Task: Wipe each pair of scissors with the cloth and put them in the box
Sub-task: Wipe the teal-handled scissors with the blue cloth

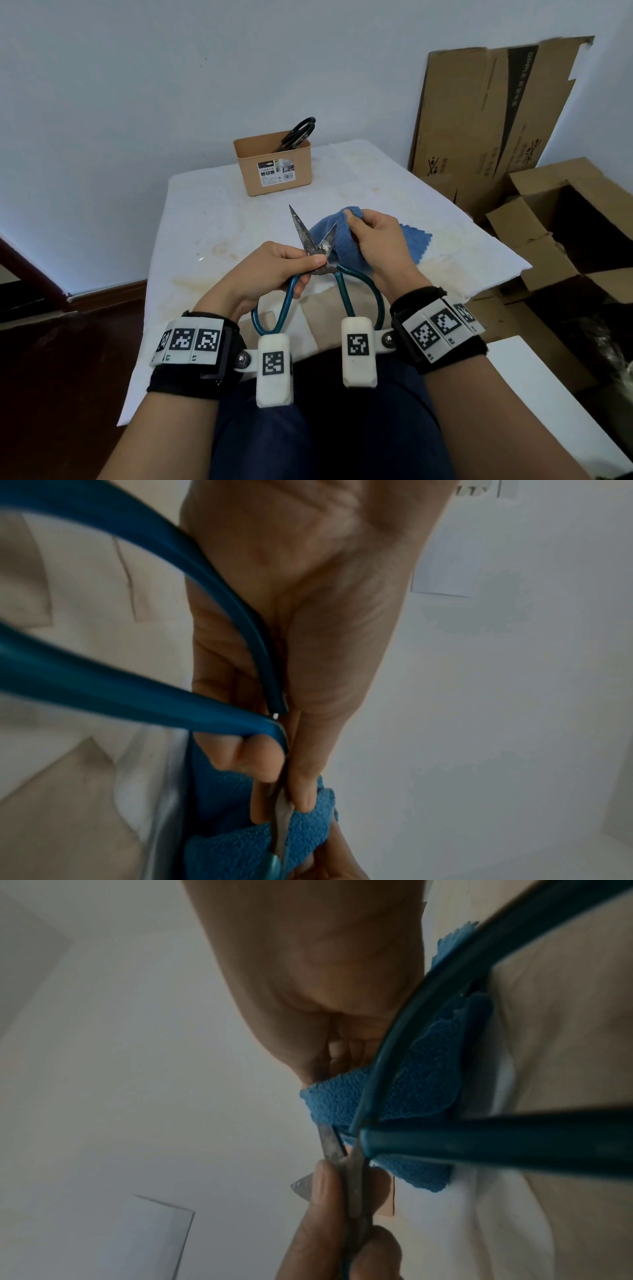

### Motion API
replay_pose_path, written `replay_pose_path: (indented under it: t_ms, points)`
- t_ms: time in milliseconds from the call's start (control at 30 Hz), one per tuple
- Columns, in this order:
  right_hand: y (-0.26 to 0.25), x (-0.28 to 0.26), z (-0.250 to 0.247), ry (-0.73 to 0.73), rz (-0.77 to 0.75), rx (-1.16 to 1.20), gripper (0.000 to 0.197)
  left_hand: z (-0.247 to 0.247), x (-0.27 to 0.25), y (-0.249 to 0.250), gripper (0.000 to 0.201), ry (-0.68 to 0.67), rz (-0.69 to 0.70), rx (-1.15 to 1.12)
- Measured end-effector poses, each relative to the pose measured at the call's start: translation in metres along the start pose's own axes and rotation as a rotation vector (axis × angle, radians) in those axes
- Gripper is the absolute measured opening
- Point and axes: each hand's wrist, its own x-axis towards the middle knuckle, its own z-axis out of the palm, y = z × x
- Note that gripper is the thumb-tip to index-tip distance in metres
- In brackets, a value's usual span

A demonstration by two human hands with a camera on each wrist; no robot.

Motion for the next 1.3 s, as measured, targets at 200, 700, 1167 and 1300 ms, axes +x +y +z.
replay_pose_path:
  t_ms: [200,700,1167,1300]
  points:
    - [0.006,0.002,0.000,-0.007,0.066,-0.013,0.033,-0.004,-0.001,-0.002,0.044,-0.005,-0.008,0.018]
    - [-0.001,-0.005,-0.004,-0.144,0.087,0.160,0.030,-0.009,-0.002,-0.005,0.040,0.015,-0.020,-0.007]
    - [-0.005,-0.008,-0.004,-0.142,0.042,0.191,0.008,-0.004,-0.002,0.000,0.039,-0.014,-0.006,0.018]
    - [-0.001,-0.007,-0.005,-0.121,0.045,0.211,0.008,-0.005,-0.002,-0.001,0.039,-0.018,-0.010,0.021]
